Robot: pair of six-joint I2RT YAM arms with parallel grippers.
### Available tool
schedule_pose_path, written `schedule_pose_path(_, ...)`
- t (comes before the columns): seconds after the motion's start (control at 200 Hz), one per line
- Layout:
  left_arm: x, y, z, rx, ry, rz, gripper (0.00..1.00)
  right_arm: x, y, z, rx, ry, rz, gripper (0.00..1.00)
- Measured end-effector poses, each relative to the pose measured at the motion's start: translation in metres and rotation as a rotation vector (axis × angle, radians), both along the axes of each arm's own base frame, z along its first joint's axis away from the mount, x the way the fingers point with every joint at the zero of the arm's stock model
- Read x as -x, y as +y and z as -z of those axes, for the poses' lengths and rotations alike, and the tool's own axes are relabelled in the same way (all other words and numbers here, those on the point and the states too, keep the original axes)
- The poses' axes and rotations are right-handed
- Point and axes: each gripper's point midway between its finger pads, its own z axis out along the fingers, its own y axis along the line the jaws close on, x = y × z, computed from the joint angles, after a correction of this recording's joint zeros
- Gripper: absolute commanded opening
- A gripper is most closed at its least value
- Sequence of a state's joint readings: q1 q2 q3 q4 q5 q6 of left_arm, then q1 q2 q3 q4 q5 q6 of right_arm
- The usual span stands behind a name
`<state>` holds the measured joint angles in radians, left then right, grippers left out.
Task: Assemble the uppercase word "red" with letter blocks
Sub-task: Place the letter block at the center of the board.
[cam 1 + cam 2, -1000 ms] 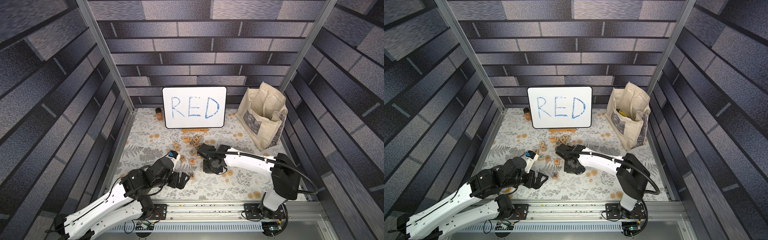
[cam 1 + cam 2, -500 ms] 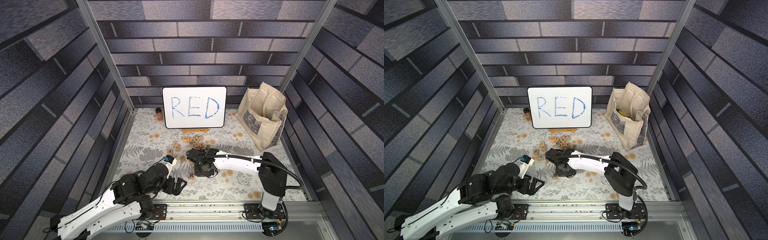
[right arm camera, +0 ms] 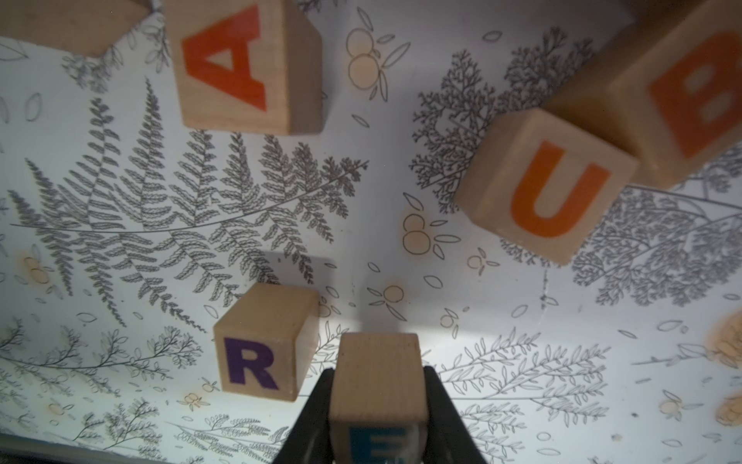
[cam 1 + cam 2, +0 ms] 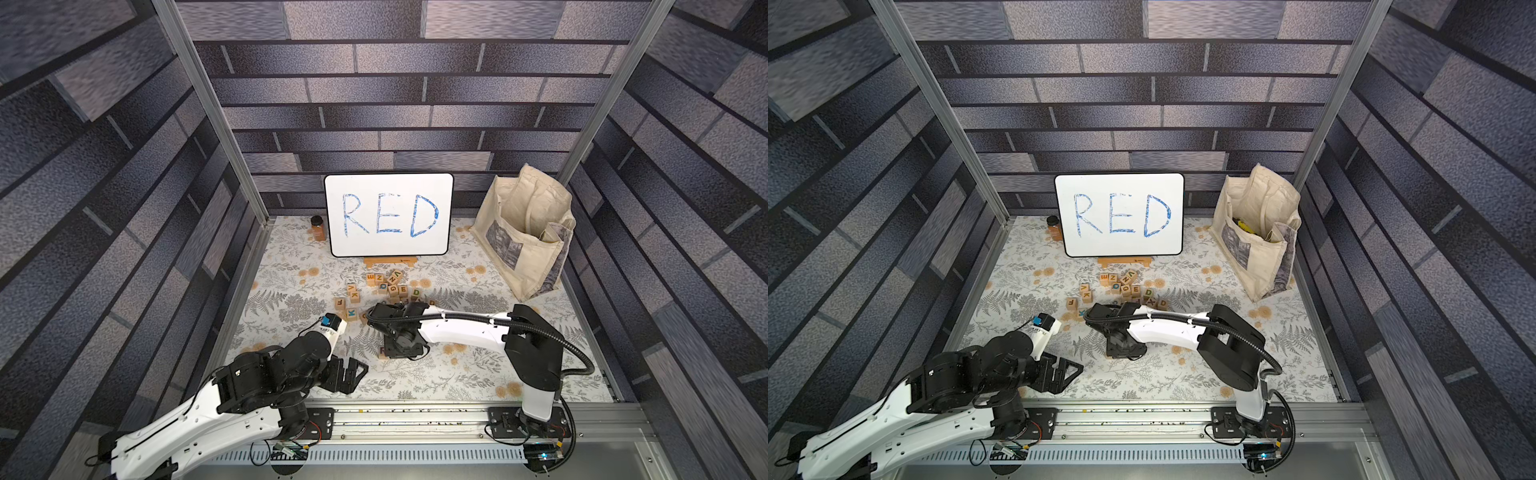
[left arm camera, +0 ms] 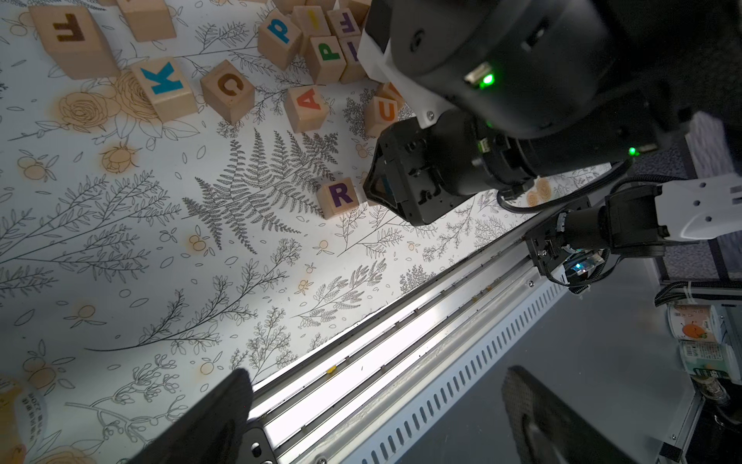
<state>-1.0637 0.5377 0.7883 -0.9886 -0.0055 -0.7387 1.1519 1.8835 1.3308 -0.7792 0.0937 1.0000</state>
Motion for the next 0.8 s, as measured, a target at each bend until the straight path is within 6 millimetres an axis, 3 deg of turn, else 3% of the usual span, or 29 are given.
schedule_pose_path(0.411, -0.002, 0.002, -0.001, -0.004, -0.011, -0.011, 1.0, -0.001, 0.002, 0.012, 0.012, 0.007, 0.01, 0.16)
schedule_pose_path(0.801, -0.001, 0.007, -0.004, 0.001, -0.019, -0.017, 1.0, -0.003, 0.001, 0.013, 0.018, -0.003, 0.011, 0.3)
